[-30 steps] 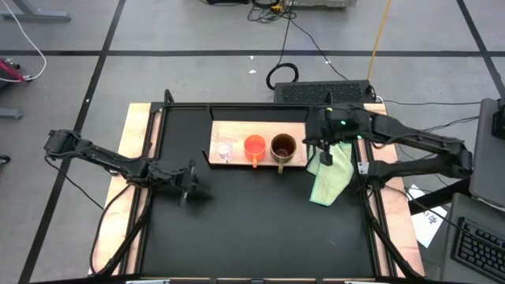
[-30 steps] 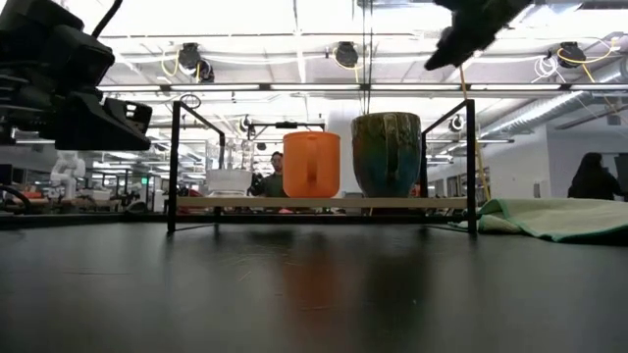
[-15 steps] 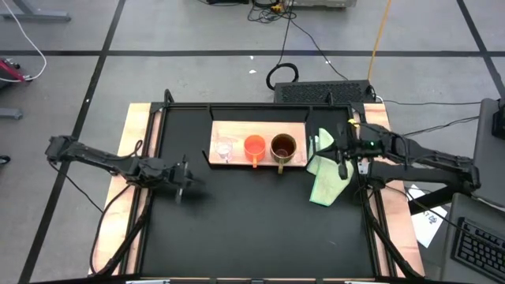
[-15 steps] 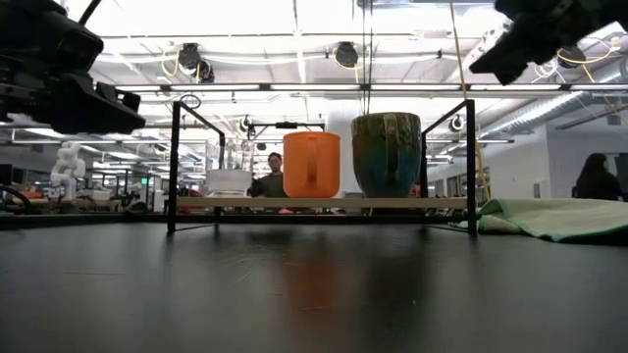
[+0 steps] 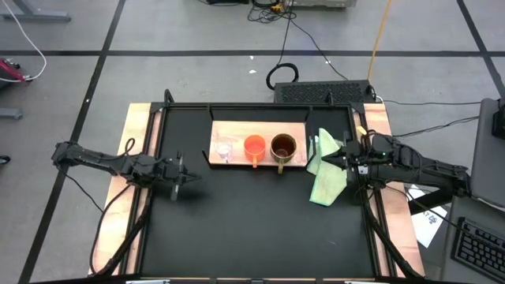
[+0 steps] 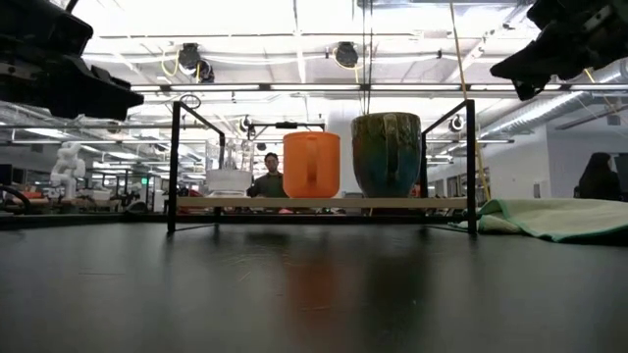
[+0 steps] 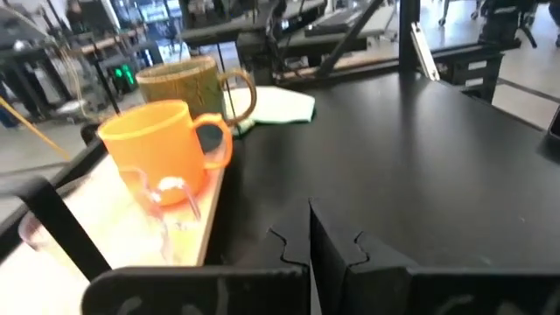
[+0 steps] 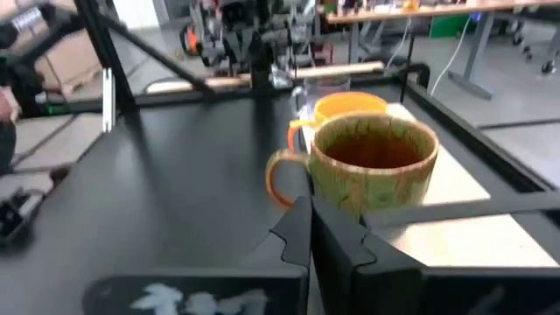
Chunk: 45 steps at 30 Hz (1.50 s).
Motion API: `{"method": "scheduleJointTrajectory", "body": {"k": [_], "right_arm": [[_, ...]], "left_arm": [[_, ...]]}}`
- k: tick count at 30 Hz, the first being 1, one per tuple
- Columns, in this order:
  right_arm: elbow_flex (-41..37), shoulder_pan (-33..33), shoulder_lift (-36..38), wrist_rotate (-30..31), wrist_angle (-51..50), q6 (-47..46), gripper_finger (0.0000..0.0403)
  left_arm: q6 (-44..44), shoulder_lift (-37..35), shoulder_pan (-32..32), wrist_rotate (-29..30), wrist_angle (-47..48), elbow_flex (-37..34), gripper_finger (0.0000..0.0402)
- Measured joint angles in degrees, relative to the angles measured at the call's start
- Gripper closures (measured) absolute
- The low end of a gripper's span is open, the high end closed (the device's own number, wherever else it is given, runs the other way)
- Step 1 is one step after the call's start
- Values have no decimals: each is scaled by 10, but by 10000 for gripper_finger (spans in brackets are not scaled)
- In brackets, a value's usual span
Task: Stack small to large cups/mugs on shelf
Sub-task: Return to Home Position
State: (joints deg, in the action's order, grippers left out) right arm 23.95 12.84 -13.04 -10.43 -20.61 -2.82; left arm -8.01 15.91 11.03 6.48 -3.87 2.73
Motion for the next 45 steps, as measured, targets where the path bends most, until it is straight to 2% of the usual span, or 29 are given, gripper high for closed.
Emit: {"method": "scheduleJointTrajectory", "body": {"k": [4,7,14,21,24,36,45], "right_arm": [[-20,0,18,4,39,-13,403],[-44,0,23,31,41,-27,403],[-111,0,23,33,136,-25,403],[-162,0,21,24,239,11,403],[-177,0,21,-4,265,19,403],[-181,0,21,-34,263,50,403],[-205,3,20,-34,263,57,403]], "left_arm": [[-13,-24,0,4,11,0,401],[-18,-41,0,19,23,0,401],[-33,-64,0,25,34,0,401],[-71,-62,-21,-27,22,1,401],[-84,-62,-41,-51,4,1,401],[-72,-62,-158,-130,-3,1,401],[-64,-62,-208,-192,2,1,401]]}}
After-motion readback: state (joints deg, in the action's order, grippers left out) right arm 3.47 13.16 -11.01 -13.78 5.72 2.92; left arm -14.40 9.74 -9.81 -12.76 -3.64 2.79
